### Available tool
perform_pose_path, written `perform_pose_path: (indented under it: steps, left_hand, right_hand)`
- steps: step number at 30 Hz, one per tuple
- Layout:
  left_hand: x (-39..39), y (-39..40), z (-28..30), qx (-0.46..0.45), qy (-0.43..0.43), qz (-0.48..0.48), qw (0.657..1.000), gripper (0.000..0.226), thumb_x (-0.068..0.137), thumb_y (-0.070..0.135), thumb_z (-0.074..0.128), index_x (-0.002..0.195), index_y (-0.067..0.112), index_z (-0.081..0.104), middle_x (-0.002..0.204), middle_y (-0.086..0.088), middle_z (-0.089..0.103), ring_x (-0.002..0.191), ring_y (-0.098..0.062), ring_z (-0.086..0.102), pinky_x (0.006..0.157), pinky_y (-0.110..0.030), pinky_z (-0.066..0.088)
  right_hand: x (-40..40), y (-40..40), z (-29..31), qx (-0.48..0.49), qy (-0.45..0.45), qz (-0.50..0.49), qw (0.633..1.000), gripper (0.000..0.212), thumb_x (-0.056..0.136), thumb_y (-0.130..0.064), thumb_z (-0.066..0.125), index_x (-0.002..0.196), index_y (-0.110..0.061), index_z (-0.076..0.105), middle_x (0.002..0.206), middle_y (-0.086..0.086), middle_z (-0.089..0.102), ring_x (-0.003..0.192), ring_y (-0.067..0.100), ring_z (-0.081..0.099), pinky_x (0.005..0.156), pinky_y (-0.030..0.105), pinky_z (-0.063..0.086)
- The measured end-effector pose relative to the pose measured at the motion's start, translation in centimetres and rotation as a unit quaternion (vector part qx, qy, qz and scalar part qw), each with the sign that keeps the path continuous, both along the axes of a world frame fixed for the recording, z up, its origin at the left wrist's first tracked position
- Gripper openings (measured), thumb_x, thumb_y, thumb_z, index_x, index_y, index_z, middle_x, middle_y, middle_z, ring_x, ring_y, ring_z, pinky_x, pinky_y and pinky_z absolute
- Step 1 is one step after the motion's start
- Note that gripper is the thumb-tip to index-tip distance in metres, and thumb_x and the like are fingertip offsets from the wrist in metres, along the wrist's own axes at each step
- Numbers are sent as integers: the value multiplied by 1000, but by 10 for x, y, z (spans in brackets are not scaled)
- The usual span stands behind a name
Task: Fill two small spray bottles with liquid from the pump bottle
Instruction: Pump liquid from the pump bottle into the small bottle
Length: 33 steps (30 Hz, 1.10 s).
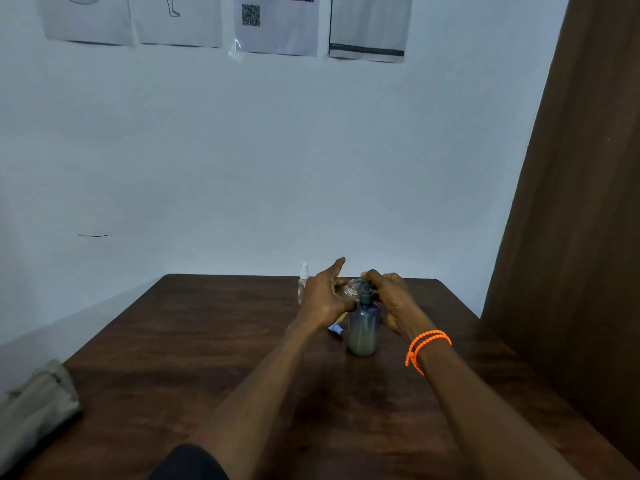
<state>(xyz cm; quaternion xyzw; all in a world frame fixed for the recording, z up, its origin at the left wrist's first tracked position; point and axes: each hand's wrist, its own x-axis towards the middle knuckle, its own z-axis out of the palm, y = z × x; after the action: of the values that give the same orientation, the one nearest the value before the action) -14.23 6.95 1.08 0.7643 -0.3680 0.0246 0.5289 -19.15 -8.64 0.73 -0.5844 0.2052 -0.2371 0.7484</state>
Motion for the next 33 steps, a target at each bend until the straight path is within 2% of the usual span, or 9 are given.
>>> perform_pose_path:
  steps: [3, 5, 8, 16, 20, 24, 26, 29, 33]
  left_hand:
    - [3, 0, 0, 0, -4, 5, 1000, 106, 61, 15, 87, 157, 24, 40, 110, 5, 79, 93, -9, 72, 99, -33, 55]
    - [4, 1, 0, -1, 5, 3, 1000, 106, 63, 12, 87, 157, 24, 39, 114, 2, 78, 94, -6, 71, 95, -30, 56]
    - [2, 4, -1, -1, 2, 3, 1000, 104, 66, 9, 87, 157, 22, 39, 115, 2, 78, 82, -2, 68, 90, -18, 52]
    - [-1, 2, 2, -5, 7, 5, 1000, 108, 61, 15, 91, 157, 24, 40, 114, 4, 76, 92, -1, 68, 102, -36, 55]
    - [0, 3, 3, 1, 0, 3, 1000, 107, 64, 11, 89, 157, 22, 39, 108, 8, 77, 89, -6, 70, 93, -34, 58]
    - [-2, 3, 0, 4, -8, 0, 1000, 105, 65, 8, 87, 158, 20, 39, 115, 0, 77, 89, -6, 69, 86, -23, 56]
    - [-4, 3, 0, 2, -5, -3, 1000, 105, 66, 8, 88, 158, 19, 38, 118, -1, 77, 94, -8, 70, 89, -26, 57]
    - [-5, 4, 0, -4, -1, 2, 1000, 106, 66, 9, 89, 158, 20, 39, 120, -3, 76, 103, -11, 71, 94, -33, 58]
    - [-3, 4, 3, -2, -7, 12, 1000, 106, 65, 11, 89, 157, 23, 39, 122, -6, 74, 106, -13, 71, 96, -35, 57]
  right_hand:
    - [3, -2, 1, 6, 5, -8, 1000, 58, 69, -28, 92, 109, -3, 58, 107, 31, 70, 88, 35, 71, 80, 50, 60]
    - [5, -1, -3, 10, 8, 0, 1000, 80, 55, -35, 95, 115, 4, 61, 113, 36, 71, 85, 35, 73, 74, 49, 62]
    - [4, 2, -9, 19, 1, -6, 1000, 78, 43, -37, 95, 104, -7, 56, 108, 31, 72, 88, 36, 74, 80, 58, 62]
    - [-5, 2, 3, 23, -5, 17, 1000, 65, 60, -30, 93, 108, -12, 54, 102, 23, 69, 84, 32, 71, 73, 46, 60]
    - [0, -2, -11, 21, 0, 9, 1000, 93, 51, -38, 96, 123, 9, 60, 113, 32, 74, 88, 36, 74, 67, 43, 62]
    - [-3, -2, -15, 13, -6, 7, 1000, 65, 71, -30, 93, 115, 11, 66, 121, 37, 70, 87, 36, 74, 73, 44, 63]
    - [-8, 1, -6, 12, 5, 2, 1000, 70, 63, -32, 95, 115, 0, 62, 120, 35, 72, 84, 33, 75, 65, 42, 62]
    - [-10, 1, 8, -4, 31, 12, 999, 43, 84, -24, 86, 109, -14, 52, 111, 21, 73, 83, 27, 73, 58, 39, 61]
    - [-4, 0, 5, 19, 31, 11, 999, 40, 89, -21, 83, 110, -12, 50, 106, 22, 70, 81, 29, 72, 62, 39, 61]
